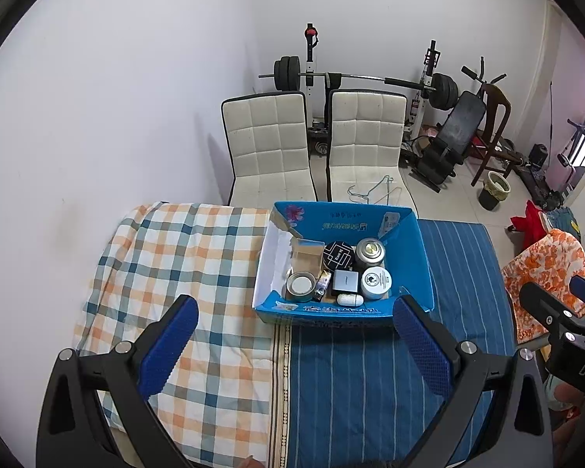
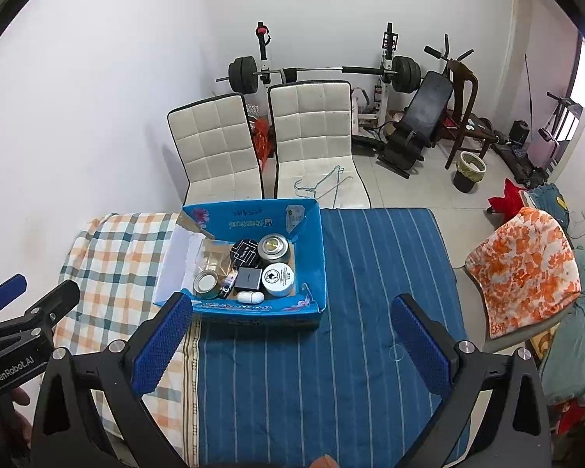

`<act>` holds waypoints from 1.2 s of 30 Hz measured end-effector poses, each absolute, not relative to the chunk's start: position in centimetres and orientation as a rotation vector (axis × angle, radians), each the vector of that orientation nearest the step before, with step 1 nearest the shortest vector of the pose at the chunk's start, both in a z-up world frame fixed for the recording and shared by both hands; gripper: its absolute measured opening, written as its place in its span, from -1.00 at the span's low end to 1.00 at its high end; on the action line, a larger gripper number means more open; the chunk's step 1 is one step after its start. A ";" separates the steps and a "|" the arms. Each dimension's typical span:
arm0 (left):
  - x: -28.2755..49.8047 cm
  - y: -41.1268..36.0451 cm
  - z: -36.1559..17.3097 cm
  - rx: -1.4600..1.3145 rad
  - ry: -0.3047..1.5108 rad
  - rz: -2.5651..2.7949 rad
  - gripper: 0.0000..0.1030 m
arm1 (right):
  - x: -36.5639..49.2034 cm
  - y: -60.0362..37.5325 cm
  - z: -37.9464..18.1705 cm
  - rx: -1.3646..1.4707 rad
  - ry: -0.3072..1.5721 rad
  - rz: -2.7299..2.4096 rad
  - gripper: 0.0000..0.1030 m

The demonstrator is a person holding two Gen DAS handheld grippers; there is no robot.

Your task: Organize rigid objects

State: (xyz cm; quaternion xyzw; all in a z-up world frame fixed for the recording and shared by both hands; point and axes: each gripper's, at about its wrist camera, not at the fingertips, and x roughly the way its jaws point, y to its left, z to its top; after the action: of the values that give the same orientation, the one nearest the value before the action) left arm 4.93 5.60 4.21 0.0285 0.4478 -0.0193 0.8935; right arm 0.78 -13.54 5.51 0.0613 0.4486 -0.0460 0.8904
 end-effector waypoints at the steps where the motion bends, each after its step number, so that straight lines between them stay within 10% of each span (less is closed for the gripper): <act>1: 5.0 5.6 4.2 0.061 0.928 -0.038 0.99 | 0.8 -13.5 5.5 0.123 0.933 -0.097 1.00; 36: 4.8 5.3 3.9 0.089 0.920 -0.031 0.99 | 0.1 -14.0 5.7 0.100 0.916 -0.110 1.00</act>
State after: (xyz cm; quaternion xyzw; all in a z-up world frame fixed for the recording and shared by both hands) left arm 4.83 5.27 3.89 0.0431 0.4438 -0.0148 0.8950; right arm 0.15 -14.04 5.67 0.0483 0.4419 -0.0532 0.8942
